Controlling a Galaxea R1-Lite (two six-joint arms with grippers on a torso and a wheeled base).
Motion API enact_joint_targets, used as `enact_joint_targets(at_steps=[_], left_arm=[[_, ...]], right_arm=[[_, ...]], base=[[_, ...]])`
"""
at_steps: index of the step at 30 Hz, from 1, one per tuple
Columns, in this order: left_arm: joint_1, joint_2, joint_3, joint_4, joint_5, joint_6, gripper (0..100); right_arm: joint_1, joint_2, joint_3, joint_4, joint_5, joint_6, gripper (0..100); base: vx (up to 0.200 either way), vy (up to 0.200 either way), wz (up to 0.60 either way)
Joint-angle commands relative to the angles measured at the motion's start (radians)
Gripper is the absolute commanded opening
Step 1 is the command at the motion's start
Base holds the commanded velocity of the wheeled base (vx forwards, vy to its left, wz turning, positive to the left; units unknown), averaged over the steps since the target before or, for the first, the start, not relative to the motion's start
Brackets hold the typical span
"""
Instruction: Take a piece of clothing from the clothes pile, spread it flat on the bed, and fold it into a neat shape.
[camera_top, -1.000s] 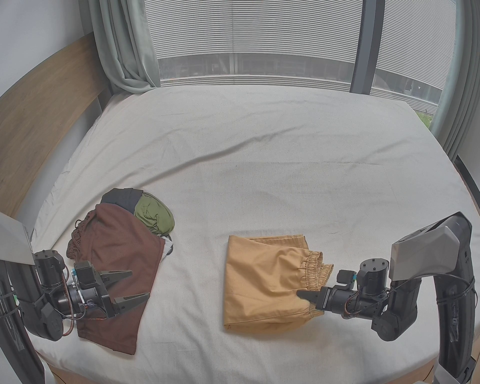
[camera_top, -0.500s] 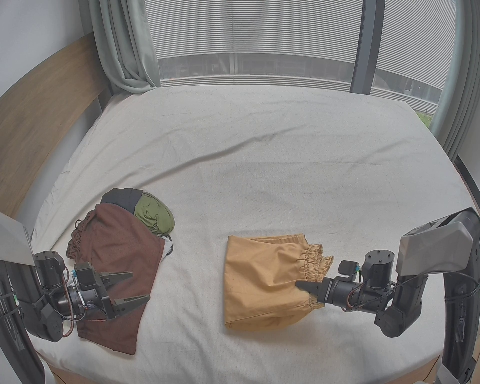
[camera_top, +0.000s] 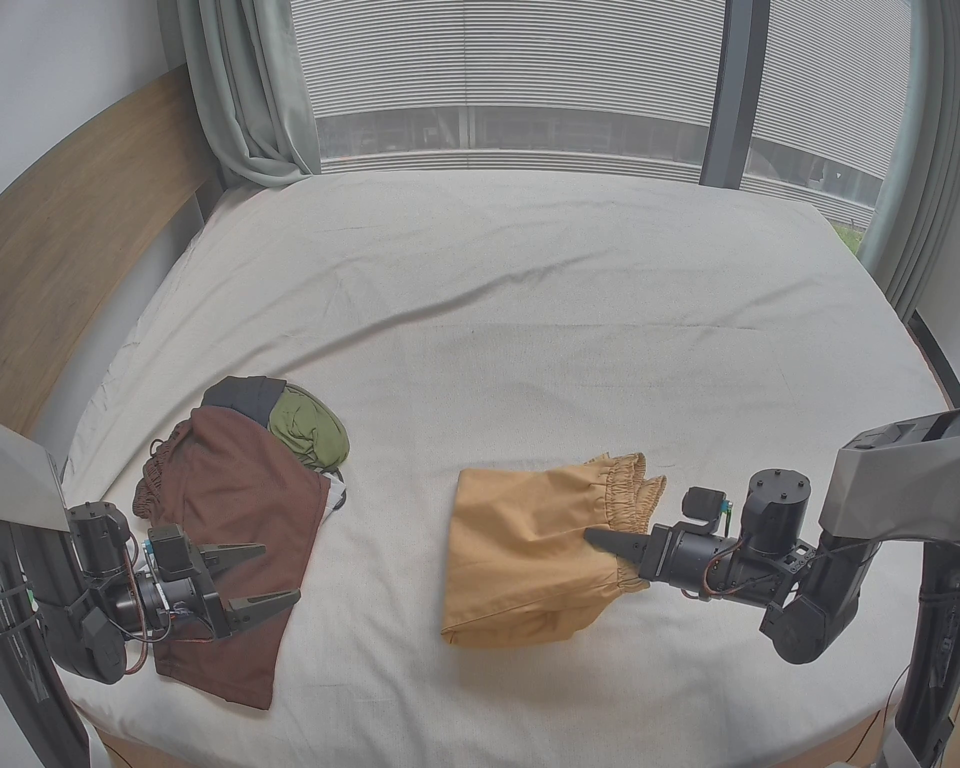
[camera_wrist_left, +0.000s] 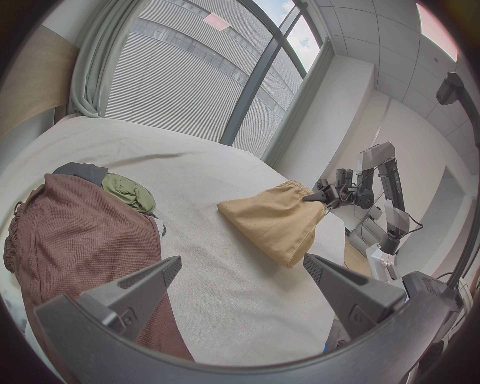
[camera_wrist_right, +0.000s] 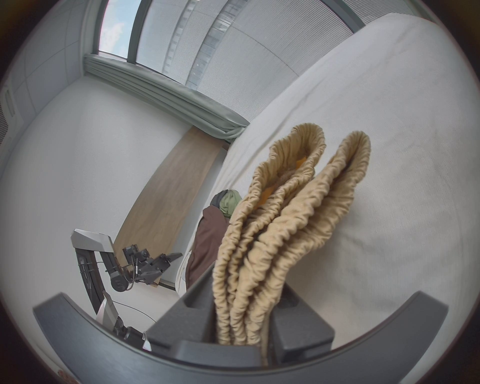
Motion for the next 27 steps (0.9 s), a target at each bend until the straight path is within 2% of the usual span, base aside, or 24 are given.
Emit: enact_joint_targets(at_steps=[1, 14, 27], left_arm=[[-0.002, -0.001, 0.000, 0.000, 0.000, 0.001, 100], [-0.007, -0.002, 0.000, 0.000, 0.000, 0.003, 100], [-0.006, -0.001, -0.001, 0.000, 0.000, 0.001, 100]], right_arm=[[0.008, -0.045, -0.032, 0.000, 0.000, 0.000, 0], [0.025, -0.049, -0.198, 0.019, 0.003, 0.027, 0], [0.025, -0.073, -0.346, 0.164, 0.003, 0.047, 0]], base=[[0.000, 0.000, 0.00], [0.000, 0.000, 0.00], [0.000, 0.000, 0.00]])
